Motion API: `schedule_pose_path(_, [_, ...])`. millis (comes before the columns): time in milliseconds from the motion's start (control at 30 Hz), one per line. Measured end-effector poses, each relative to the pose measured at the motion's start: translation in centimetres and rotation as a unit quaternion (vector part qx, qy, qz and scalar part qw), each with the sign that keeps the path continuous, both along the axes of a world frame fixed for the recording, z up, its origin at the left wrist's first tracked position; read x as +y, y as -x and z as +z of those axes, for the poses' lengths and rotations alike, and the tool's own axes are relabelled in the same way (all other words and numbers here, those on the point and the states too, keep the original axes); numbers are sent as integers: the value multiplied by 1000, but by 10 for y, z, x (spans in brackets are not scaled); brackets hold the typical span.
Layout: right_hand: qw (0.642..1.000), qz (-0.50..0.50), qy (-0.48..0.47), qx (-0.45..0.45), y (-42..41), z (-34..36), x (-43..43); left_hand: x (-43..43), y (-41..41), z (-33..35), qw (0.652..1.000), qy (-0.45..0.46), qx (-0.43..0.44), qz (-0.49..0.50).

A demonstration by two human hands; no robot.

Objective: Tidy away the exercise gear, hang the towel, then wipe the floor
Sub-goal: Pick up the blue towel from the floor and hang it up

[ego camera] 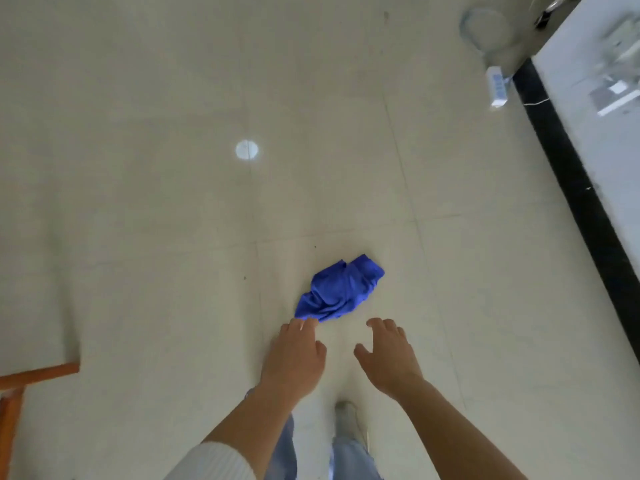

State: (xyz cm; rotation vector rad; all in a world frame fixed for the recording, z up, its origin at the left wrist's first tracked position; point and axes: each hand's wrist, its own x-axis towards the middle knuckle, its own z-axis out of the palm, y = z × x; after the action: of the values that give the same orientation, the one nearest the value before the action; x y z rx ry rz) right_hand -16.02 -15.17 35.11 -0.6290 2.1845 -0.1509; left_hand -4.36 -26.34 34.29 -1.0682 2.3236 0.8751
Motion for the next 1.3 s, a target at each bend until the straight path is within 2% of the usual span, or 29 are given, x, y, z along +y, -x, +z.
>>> schedule_pose_path(167, [999, -49, -18, 0, 29, -137, -45, -56, 32, -143, 999, -16, -18, -30])
schedule_pose_path(400, [997, -63, -52, 14, 64, -303, -51, -83, 71, -318, 999, -22, -16, -35])
schedule_pose_path(567, [988, -121, -73, 61, 83, -388, -56, -96, 94, -396, 996, -11, -12, -83])
schedule_pose_path(667, [985, -149, -58, 66, 81, -401, -60, -102, 95, -403, 997, -22, 29, -66])
schedule_pose_path(767, [978, -201, -8, 58, 80, -367, -57, -100, 96, -366, 994, -57, 69, -55])
schedule_pose_path(900, [968, -238, 58, 59, 82, -261, -49, -92, 100, -264, 990, -63, 108, -64])
schedule_pose_path(1100, [947, -287, 126, 70, 80, -29, -27, -70, 94, -38, 983, -57, 165, -51])
schedule_pose_path(1300, [877, -408, 244, 65, 70, 206, -1, -45, 97, 176, 966, -74, 243, -39])
